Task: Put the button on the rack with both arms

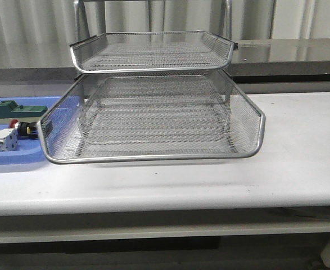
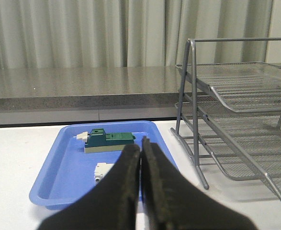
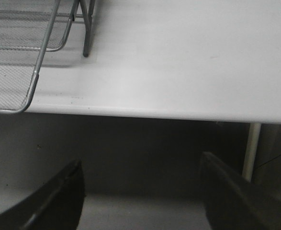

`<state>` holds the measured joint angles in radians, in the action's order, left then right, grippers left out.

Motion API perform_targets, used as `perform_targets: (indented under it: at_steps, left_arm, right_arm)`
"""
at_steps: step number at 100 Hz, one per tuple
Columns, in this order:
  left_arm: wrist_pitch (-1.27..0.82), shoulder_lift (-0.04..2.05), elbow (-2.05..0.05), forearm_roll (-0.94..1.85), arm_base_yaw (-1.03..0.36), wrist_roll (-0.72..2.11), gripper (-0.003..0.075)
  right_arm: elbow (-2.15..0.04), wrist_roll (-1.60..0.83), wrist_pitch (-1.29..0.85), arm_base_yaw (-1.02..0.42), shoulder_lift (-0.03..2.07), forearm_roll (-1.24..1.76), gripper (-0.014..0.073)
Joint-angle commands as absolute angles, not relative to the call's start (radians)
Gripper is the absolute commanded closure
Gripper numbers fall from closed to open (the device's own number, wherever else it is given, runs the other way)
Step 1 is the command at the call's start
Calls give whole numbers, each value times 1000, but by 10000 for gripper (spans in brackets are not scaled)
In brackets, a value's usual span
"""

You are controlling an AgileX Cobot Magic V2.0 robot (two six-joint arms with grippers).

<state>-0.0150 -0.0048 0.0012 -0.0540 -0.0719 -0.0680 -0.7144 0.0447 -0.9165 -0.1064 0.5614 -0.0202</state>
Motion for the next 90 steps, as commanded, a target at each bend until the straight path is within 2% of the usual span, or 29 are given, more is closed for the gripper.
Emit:
perform_targets:
  at_steps: [1, 7, 14, 28, 42, 90]
  left_arm:
    - [61, -40, 47, -53, -73, -75, 716]
    - [61, -40, 47, -53, -73, -75, 716]
    - [61, -40, 47, -53, -73, -75, 716]
    - [61, -40, 47, -53, -73, -75, 716]
    - [61, -40, 47, -53, -73, -75, 716]
    - [61, -40, 47, -53, -73, -75, 716]
  right_arm:
    - [-714, 46, -851, -99, 549, -14, 86]
    - [-711, 46, -852, -99, 548, -8, 101]
    - [-711, 46, -847, -99, 548, 0, 160]
    - [-711, 46, -843, -99, 548, 14, 435]
    - [-711, 46, -843, -99, 548, 20, 664]
    - [-711, 46, -844, -99, 548, 21, 662]
